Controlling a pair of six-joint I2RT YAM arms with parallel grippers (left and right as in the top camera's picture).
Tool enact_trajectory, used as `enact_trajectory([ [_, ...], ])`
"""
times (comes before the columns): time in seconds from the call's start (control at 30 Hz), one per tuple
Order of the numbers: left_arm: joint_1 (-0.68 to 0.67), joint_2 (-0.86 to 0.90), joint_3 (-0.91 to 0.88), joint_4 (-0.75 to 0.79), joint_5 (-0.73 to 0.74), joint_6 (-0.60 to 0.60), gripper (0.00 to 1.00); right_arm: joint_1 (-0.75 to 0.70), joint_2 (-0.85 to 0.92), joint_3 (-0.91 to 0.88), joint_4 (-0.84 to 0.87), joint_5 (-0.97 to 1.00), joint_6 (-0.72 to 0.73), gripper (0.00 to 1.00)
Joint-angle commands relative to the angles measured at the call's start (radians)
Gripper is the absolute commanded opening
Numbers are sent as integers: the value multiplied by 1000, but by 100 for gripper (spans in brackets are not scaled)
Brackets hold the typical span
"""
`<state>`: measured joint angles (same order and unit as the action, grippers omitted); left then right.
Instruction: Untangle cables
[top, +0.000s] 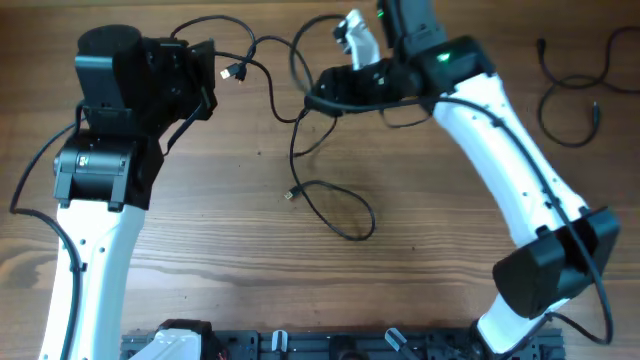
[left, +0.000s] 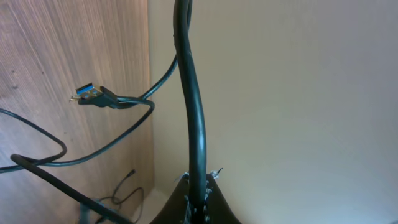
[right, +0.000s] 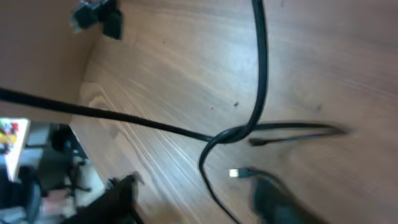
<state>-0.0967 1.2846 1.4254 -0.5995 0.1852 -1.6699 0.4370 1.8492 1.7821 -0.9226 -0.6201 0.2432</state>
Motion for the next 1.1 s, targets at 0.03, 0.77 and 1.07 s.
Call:
enact_trajectory([
  [0.03, 5, 2, 10, 8, -94, -52, 4, 45, 12, -92, 87, 66, 157, 44],
  [0.77, 5, 5, 10, -5, -100, -93, 4, 155, 12, -375, 526, 333, 362, 25],
  [1.07, 4, 5, 10, -50, -90, -93, 4, 154, 6, -385, 648, 285, 302, 4],
])
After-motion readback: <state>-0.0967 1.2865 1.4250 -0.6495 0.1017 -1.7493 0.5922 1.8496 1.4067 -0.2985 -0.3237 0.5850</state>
